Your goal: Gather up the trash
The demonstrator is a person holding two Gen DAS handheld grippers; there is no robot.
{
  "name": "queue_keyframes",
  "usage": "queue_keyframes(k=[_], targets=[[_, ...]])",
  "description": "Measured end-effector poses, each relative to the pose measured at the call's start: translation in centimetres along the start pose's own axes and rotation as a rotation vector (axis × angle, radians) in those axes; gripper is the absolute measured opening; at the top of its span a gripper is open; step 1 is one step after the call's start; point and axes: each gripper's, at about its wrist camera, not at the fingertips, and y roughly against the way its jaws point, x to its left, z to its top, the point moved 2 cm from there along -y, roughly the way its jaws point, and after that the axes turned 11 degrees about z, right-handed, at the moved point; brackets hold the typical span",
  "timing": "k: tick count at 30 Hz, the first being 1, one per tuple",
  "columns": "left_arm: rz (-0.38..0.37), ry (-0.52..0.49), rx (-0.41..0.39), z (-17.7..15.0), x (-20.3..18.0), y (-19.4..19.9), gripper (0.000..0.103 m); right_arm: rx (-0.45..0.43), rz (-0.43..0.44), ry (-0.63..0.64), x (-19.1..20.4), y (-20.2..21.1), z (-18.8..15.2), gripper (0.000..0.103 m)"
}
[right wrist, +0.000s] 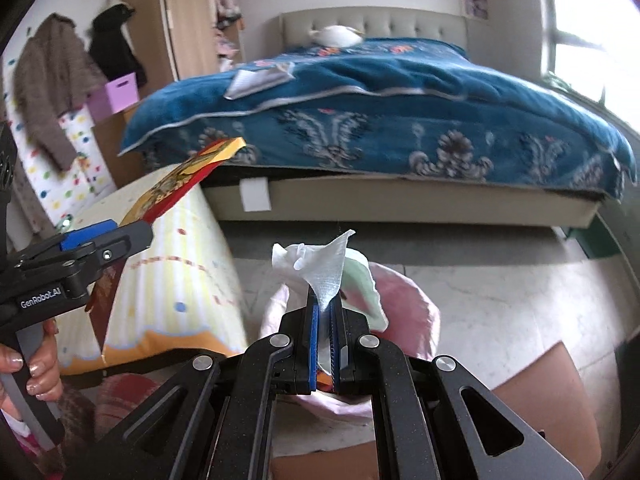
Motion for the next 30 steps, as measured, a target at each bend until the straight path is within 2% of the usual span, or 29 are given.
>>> queue_keyframes(k=[8,9,11,13,14,16,20,23,30], targets=[[-0.028,-0.001,0.059,1.1,-2.3,-4.4,0.08,0.05,-0.009,-0.052,-5.2,-3.3,0.0,0.005],[-0.04,0.0,0.07,1.2,-2.6,-4.9,0.082,0.06,-0.011,-0.059,-5.8,-3.9,0.0,0.009],[-0.056,0.008,0.082,1.5,-2.8,-5.8,0.089,0.073,-0.008,-0.071,-6.2,-4.7,0.1,0.011],[-0.078,0.019,0.085,1.6,-3.0,-6.1,0.09,0.075,-0.014,-0.077,-6.5,-4.7,-0.2,0.028],[-0.084,0.023,0.086,1.7,-3.0,-6.2,0.091,0.074,-0.018,-0.077,-6.5,-4.7,-0.3,0.04],[-0.089,0.03,0.083,1.7,-3.0,-6.1,0.091,0.077,-0.03,-0.082,-6.9,-4.2,-0.6,0.044],[-0.068,0.046,0.076,1.4,-2.1,-5.3,0.091,0.075,-0.034,-0.112,-7.6,-3.1,-1.1,0.044],[-0.026,0.04,0.056,1.2,-1.3,-4.1,0.091,0.053,-0.007,-0.113,-6.8,-0.9,-1.6,0.045],[0.077,0.062,-0.005,1.0,2.3,0.4,0.095,0.02,0.056,-0.055,-4.1,1.2,-2.3,0.065]])
